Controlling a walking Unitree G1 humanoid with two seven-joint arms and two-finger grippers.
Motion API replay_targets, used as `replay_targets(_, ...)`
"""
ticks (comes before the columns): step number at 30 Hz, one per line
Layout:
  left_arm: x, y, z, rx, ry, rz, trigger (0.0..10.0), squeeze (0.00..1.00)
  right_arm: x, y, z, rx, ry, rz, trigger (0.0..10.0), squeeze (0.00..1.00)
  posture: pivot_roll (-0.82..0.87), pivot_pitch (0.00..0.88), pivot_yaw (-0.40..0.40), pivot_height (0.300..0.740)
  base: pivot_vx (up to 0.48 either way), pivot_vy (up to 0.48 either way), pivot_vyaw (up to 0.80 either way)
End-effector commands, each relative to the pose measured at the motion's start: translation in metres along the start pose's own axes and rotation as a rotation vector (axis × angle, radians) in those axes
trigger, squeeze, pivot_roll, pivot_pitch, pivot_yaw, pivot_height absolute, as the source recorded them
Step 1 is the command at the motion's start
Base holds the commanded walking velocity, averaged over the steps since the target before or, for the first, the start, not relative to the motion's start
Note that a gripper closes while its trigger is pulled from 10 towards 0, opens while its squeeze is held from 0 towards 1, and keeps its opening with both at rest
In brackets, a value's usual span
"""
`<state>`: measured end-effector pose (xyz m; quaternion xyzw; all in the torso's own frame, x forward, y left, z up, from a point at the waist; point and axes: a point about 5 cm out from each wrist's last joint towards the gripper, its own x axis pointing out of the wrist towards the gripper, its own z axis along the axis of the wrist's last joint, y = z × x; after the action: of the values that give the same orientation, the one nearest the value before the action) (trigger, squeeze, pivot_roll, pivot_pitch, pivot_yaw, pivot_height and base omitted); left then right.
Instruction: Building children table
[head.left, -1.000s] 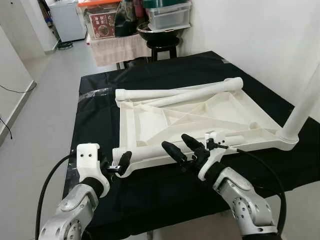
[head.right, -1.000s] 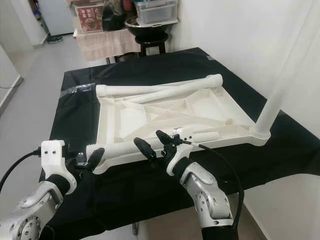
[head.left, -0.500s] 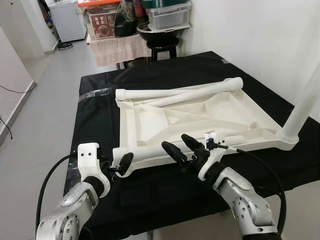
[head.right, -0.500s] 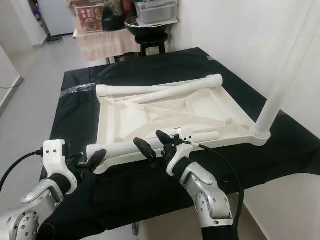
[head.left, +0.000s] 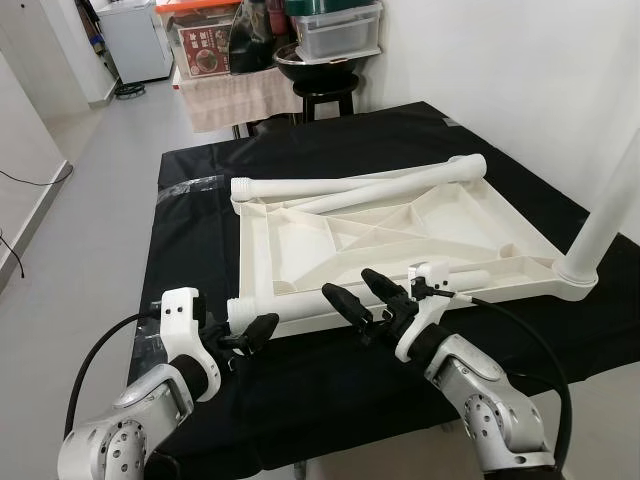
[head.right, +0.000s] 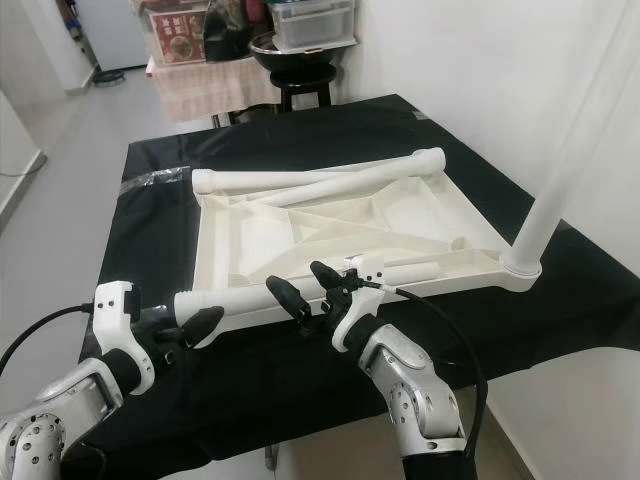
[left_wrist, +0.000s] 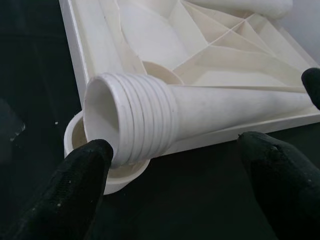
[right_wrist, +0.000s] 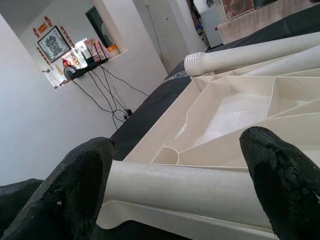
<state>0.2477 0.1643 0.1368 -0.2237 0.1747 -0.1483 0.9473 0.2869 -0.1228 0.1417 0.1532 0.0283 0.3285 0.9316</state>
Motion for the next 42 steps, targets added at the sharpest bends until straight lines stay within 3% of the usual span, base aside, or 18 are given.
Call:
replay_targets(1,-0.001,0.006,-0.001,0.000,0.029,0.021,10.0,0.00,0.000,0.004,0.000,0.016,-0.002,0.011,10.0,0.00,-0.10,0.042,0.073,0.740,0.000,0.000,0.00)
replay_targets(13,0.001,0.013,0.021,0.003,-0.036,0.051,10.0,0.00,0.000,0.004,0.002,0.016,-0.004,0.010,10.0,0.00,-0.09,0.056,0.070,0.740,0.000,0.000,0.00)
replay_targets(22,0.010,0.009,0.020,-0.030,0.004,-0.013,10.0,0.00,0.000,0.006,0.003,0.017,-0.005,0.011,10.0,0.00,-0.11,0.067,0.073,0.740,0.000,0.000,0.00)
replay_targets(26,0.016,0.002,0.017,-0.082,0.040,-0.092,10.0,0.00,-0.001,0.006,0.004,0.015,-0.005,0.011,10.0,0.00,-0.11,0.074,0.075,0.740,0.000,0.000,0.00)
replay_targets(33,0.019,-0.001,0.019,-0.150,0.039,-0.139,10.0,0.00,-0.002,0.007,0.004,0.013,-0.006,0.010,10.0,0.00,-0.12,0.083,0.075,0.740,0.000,0.000,0.00)
replay_targets(35,0.020,-0.004,0.021,-0.160,0.036,-0.167,10.0,0.00,-0.002,0.008,0.004,0.013,-0.006,0.009,10.0,0.00,-0.12,0.085,0.075,0.740,0.000,0.000,0.00)
replay_targets(37,0.020,-0.016,0.023,-0.227,0.044,-0.268,10.0,0.00,-0.002,0.008,0.005,0.014,-0.005,0.009,10.0,0.00,-0.12,0.087,0.075,0.740,0.000,0.000,0.00)
replay_targets(42,0.020,-0.021,0.024,-0.254,0.053,-0.313,10.0,0.00,-0.002,0.008,0.005,0.014,-0.005,0.009,10.0,0.00,-0.12,0.089,0.076,0.740,0.000,0.000,0.00)
